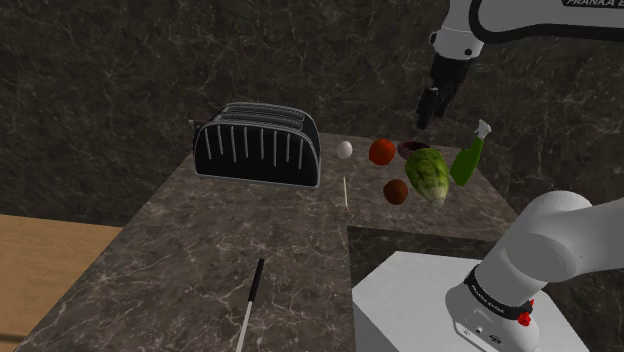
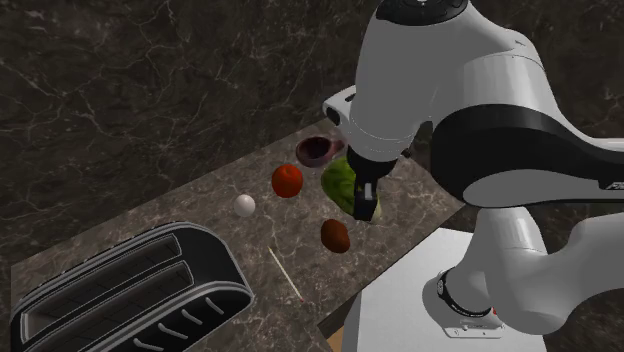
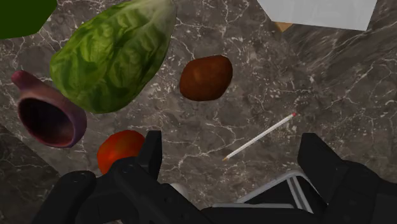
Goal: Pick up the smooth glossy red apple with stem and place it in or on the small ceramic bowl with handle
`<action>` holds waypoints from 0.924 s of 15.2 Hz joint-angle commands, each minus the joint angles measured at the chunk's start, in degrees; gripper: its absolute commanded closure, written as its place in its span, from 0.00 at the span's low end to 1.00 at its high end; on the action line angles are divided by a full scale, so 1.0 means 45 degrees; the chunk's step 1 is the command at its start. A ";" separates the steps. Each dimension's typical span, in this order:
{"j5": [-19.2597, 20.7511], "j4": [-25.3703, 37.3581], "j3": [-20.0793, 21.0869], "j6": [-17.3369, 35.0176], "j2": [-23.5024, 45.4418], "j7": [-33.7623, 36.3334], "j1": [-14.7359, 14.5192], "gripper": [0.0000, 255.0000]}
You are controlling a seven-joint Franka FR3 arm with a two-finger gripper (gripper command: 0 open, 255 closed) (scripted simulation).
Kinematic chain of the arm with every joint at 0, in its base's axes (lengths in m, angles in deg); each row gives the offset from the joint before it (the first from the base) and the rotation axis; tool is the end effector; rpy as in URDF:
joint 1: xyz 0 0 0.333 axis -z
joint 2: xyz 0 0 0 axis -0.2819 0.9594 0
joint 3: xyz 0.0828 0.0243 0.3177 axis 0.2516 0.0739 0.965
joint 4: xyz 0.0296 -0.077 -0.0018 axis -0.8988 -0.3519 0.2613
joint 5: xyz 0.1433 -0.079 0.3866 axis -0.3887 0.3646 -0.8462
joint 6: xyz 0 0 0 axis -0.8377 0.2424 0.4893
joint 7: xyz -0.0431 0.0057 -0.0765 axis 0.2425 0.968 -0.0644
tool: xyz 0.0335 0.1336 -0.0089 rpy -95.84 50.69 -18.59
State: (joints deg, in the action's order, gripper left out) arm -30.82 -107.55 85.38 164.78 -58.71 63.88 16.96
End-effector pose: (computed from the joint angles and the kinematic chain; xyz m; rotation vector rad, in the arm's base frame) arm 0.3384 -0.0171 0.5655 3.0226 0.1181 0.0329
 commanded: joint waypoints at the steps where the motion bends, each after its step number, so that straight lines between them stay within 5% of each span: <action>1: 0.0000 0.0000 0.0000 0.0000 0.0000 0.0000 0.0000 0.00; 14: -0.1081 0.1977 -0.1613 0.3582 0.5622 0.2217 0.1493 0.00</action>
State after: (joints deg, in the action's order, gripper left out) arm -35.11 -99.41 78.79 179.74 -35.31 73.26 23.21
